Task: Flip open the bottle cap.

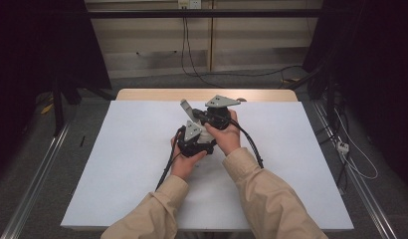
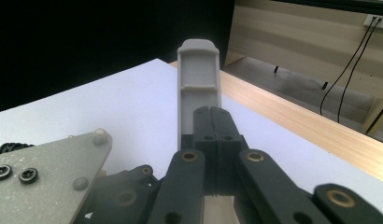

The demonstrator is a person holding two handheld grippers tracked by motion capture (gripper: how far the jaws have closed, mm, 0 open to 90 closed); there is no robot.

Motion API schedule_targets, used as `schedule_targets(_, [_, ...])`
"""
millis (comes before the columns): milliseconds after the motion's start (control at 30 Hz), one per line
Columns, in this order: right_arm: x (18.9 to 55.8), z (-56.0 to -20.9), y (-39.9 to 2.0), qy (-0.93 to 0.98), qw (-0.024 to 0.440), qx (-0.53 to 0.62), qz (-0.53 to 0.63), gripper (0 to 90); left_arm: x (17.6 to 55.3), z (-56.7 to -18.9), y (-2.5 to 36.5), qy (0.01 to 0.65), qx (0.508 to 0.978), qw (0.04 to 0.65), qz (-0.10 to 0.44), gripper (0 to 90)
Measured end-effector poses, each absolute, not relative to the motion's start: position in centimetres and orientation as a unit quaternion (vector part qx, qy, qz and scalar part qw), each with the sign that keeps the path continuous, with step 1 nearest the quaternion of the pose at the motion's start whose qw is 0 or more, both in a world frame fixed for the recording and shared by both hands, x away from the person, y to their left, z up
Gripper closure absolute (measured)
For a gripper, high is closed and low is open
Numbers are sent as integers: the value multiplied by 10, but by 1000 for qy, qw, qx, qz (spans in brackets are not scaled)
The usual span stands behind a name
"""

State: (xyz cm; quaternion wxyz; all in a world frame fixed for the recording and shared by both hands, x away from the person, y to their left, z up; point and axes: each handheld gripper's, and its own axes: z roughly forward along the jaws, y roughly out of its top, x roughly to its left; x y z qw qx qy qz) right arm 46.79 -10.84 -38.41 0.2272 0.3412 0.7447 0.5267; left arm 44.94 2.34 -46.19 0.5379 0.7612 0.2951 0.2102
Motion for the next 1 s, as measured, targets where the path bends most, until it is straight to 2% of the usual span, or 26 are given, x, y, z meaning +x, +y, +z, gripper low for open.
schedule_targets(1000, [473,-384,-107,759,204,341,515,900,449,-462,23,296,762,535,211,186])
